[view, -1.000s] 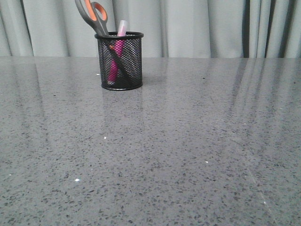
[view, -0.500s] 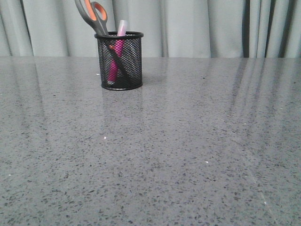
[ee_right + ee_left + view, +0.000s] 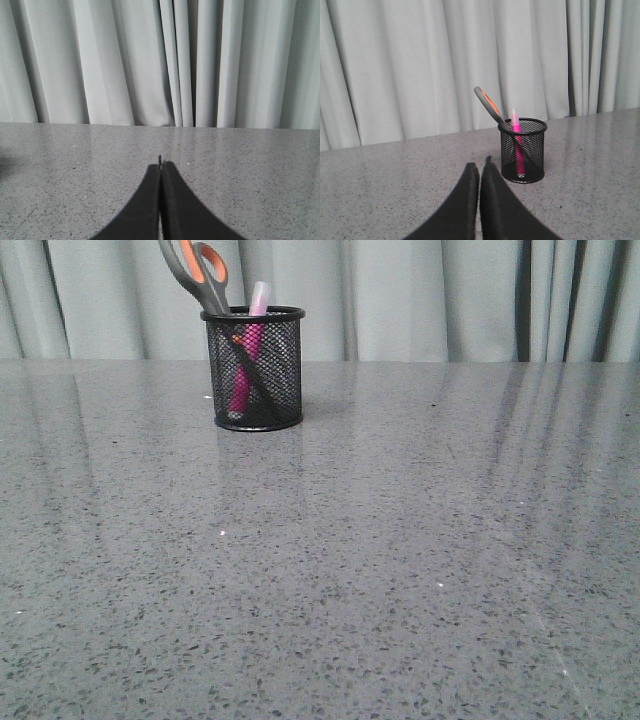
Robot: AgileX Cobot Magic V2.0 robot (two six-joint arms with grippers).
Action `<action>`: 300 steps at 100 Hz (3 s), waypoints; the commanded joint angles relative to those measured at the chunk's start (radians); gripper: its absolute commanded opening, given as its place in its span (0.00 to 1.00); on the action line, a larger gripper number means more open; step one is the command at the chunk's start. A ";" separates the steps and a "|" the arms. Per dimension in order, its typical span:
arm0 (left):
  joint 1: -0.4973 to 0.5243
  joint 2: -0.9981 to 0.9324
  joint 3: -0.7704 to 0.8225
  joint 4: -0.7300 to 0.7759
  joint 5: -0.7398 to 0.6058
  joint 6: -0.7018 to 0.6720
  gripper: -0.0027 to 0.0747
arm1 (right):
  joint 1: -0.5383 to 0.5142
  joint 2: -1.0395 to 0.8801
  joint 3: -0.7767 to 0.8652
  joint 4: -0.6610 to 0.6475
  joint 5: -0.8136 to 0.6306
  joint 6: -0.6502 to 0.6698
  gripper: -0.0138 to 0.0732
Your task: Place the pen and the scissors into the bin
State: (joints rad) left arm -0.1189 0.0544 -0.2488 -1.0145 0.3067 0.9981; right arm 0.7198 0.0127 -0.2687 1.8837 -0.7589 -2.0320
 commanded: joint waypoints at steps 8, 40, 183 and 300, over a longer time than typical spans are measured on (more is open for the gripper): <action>0.003 0.010 -0.026 -0.029 -0.047 -0.010 0.01 | -0.007 0.013 -0.024 -0.025 0.034 -0.004 0.07; 0.003 0.010 -0.026 -0.029 -0.047 -0.010 0.01 | -0.007 0.013 -0.024 -0.025 0.034 -0.004 0.07; 0.005 -0.085 0.274 0.942 -0.248 -1.025 0.01 | -0.007 0.013 -0.024 -0.025 0.036 -0.004 0.07; 0.005 -0.085 0.274 0.942 -0.248 -1.025 0.01 | 0.012 0.056 -0.036 -0.025 0.146 0.025 0.07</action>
State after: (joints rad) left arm -0.1150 -0.0019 0.0020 -0.0644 0.1378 -0.0185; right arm 0.7219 0.0208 -0.2687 1.8853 -0.6704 -1.9823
